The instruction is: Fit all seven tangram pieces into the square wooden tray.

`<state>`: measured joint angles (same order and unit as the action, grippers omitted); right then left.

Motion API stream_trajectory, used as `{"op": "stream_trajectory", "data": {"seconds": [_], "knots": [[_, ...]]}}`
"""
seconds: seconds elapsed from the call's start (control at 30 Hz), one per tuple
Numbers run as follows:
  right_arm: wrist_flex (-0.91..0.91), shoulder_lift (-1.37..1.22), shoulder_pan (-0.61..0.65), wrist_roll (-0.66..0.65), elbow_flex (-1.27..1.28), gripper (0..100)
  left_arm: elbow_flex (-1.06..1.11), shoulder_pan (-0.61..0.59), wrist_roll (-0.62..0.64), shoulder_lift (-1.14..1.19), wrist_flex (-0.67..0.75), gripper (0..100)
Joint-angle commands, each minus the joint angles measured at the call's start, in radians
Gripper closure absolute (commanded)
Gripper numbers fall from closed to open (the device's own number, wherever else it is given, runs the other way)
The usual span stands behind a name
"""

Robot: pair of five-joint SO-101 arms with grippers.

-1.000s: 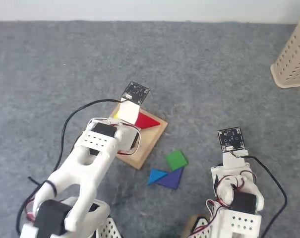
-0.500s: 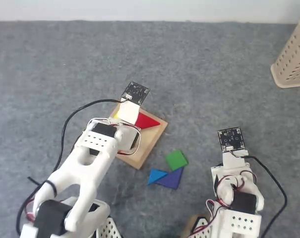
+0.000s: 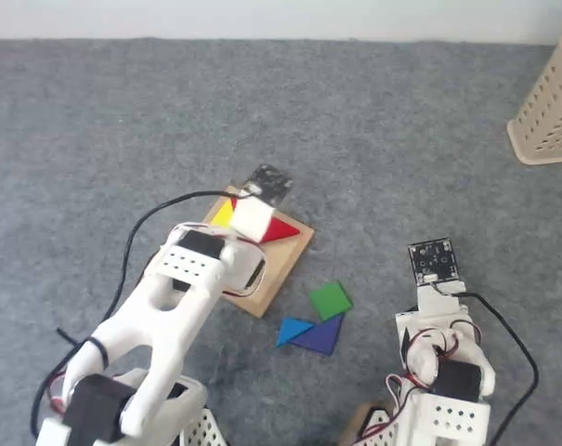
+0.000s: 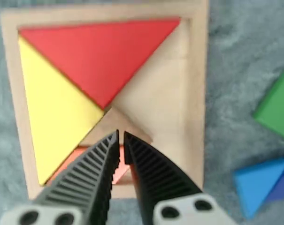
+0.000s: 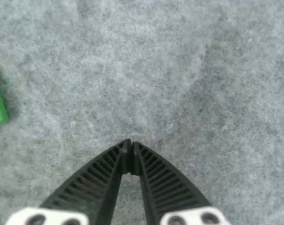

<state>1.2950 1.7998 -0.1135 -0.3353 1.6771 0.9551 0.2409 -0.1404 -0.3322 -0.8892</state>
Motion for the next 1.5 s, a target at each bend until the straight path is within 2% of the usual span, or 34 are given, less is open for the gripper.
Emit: {"op": "stream_trajectory", "data": {"seconds": [0.0, 0.23, 0.4, 0.53, 0.6, 0.73, 0.83, 1.13, 1.23, 1.47], "knots": [[-0.013, 0.015, -0.012, -0.011, 0.006, 99.2, -0.136, 0.089, -0.015, -0.031, -0.086, 98], [-0.013, 0.015, -0.012, -0.011, 0.006, 99.2, -0.341, 0.209, -0.021, -0.034, -0.261, 98], [-0.013, 0.015, -0.012, -0.011, 0.006, 99.2, -0.291, 0.290, -0.026, -0.040, -0.258, 98], [-0.013, 0.015, -0.012, -0.011, 0.006, 99.2, -0.220, 0.381, -0.026, -0.032, -0.167, 98], [-0.013, 0.015, -0.012, -0.011, 0.006, 99.2, -0.179, 0.407, -0.023, -0.032, -0.126, 94], [-0.013, 0.015, -0.012, -0.011, 0.006, 99.2, -0.140, 0.407, -0.020, -0.040, -0.112, 84], [-0.013, 0.015, -0.012, -0.011, 0.006, 99.2, -0.140, 0.410, -0.017, -0.032, -0.106, 81], [-0.013, 0.015, -0.012, -0.011, 0.006, 99.2, -0.111, 0.407, 0.011, -0.014, 0.008, 77], [-0.013, 0.015, -0.012, -0.011, 0.006, 99.2, -0.113, 0.411, -0.025, 0.089, 0.048, 77], [-0.013, 0.015, -0.012, -0.011, 0.006, 99.2, -0.234, 0.408, -0.040, 0.284, 0.025, 77]]}}
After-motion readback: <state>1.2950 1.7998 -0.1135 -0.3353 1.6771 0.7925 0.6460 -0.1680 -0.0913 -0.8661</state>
